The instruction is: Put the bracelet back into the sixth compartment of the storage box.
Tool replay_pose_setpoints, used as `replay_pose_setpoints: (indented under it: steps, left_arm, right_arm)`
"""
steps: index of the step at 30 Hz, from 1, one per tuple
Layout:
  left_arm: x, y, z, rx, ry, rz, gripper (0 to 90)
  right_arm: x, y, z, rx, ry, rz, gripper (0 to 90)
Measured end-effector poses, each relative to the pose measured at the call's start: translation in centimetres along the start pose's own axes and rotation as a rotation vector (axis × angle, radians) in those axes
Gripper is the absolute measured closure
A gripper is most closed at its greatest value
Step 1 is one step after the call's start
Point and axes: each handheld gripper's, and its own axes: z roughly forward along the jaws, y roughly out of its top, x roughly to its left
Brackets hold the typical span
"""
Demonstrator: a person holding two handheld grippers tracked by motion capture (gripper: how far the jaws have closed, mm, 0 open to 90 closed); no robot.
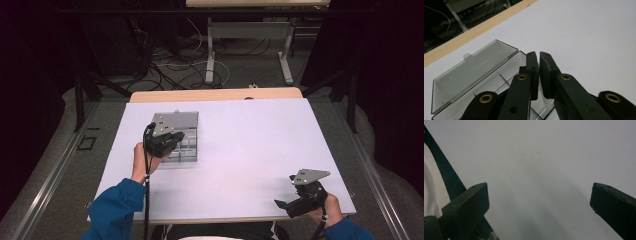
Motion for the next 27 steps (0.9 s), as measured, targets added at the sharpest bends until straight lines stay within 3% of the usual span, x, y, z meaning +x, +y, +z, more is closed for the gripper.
replay_pose_setpoints:
  steps: [19,27]
  left_arm:
    - [-0.29,-0.39,0.82,0.002,0.007,-0.008,86.7]
    - [-0.41,-0.53,1.05,0.03,-0.003,-0.005,86.7]
  right_arm:
    - [0.0,0.0,-0.04,0.001,-0.003,-0.003,1.8]
    - [0.01,0.01,-0.08,0.006,0.005,0.0,1.8]
